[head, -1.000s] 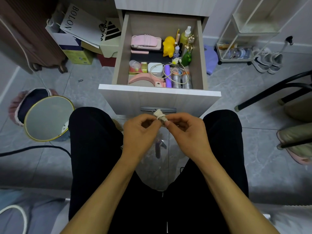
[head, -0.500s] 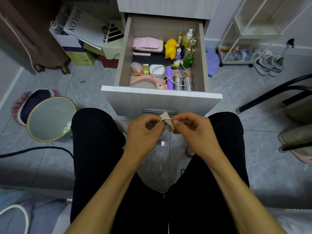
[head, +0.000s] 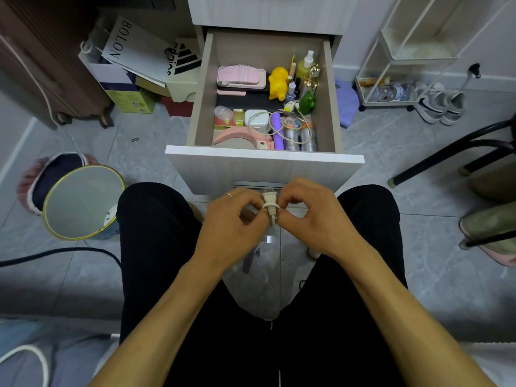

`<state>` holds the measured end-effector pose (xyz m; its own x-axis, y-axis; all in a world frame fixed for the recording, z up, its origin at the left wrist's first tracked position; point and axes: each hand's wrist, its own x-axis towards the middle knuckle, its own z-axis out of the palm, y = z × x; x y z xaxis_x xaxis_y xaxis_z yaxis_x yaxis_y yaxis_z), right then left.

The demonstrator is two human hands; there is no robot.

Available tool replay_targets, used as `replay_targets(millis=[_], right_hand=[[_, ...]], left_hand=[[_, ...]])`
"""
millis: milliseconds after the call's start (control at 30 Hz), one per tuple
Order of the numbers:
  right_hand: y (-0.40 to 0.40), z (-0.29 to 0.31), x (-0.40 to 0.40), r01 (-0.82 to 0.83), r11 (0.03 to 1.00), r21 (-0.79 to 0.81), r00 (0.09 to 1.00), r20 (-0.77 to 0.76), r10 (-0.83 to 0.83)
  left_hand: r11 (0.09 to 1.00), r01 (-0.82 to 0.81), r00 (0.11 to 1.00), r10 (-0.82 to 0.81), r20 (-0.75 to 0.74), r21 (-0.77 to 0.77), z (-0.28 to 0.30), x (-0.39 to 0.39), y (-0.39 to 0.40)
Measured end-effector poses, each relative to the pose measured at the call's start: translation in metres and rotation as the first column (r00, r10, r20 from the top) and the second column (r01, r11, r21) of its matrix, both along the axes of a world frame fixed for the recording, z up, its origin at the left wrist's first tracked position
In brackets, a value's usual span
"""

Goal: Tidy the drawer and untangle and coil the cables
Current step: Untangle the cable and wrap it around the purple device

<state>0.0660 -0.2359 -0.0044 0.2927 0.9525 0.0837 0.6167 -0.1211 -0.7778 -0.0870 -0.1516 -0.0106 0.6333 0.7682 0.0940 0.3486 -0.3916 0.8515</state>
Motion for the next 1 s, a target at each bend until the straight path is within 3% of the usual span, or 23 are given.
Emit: replay_targets(millis=[167,267,533,667,833,1000], right_hand=[[-0.001,-0.011,-0.010,0.048,0.997,0.062,0.999,0.003,-0.048],[-0.006,-0.012,-0.012,0.098,0.992,0.077,0.990,-0.109,-0.090],[-0.003,-0.014,-0.015,0.260,0.964,0.047,0.884,-0.414,-0.218],[-0.002,-0.013,-0.021,0.234,0.972,-0.028,0.909,-0.348,-0.229],[-0.003,-0.009,-0.014,0.155,0.982,-0.106,0.956,-0.236,-0.176],[0.000,-0.004,-0.005,0.113,0.984,-0.134,0.967,-0.213,-0.140]], left_hand=[[0.999,-0.041,0.998,0.041,0.042,0.010,-0.001,-0.001,0.009],[0.995,-0.074,0.994,0.079,0.071,-0.073,-0.001,-0.002,0.014],[0.991,0.051,0.994,-0.038,0.105,-0.120,-0.006,-0.004,0.005],[0.984,0.017,0.997,-0.004,0.074,-0.179,-0.008,-0.003,-0.003],[0.994,0.085,0.994,-0.080,0.075,-0.073,-0.006,-0.005,-0.005],[0.943,0.126,0.984,-0.079,0.159,-0.309,-0.006,-0.004,-0.004]])
